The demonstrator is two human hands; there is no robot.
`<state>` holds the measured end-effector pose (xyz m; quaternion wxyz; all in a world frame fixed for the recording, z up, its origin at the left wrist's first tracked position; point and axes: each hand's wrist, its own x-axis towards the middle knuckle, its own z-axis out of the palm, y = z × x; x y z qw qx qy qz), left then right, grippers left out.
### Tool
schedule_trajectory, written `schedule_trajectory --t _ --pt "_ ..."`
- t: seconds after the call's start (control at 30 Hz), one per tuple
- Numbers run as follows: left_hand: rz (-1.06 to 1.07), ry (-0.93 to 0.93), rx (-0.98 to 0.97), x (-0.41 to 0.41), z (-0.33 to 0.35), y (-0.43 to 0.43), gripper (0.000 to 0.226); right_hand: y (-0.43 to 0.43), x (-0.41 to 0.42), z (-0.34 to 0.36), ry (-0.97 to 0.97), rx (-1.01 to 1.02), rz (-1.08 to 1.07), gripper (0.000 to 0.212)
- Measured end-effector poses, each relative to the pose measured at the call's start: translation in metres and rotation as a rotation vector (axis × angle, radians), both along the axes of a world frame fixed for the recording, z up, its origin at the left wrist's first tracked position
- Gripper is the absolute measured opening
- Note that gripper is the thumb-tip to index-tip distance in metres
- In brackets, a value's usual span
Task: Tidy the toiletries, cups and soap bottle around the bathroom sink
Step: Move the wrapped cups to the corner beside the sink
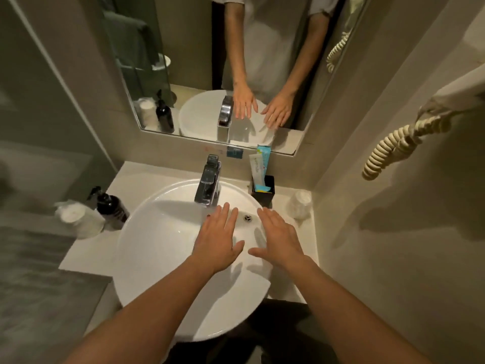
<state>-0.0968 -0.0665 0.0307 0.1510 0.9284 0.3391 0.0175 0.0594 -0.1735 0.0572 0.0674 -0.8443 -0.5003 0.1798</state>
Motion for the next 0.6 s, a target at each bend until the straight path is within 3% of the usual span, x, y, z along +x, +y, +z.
schedule_trajectory --t 0.6 --pt "0.494 0.055 -0.003 -0.211 -0.002 0.076 0.092 0.142 -0.163 -0.009 0.021 -0.013 0.489 0.105"
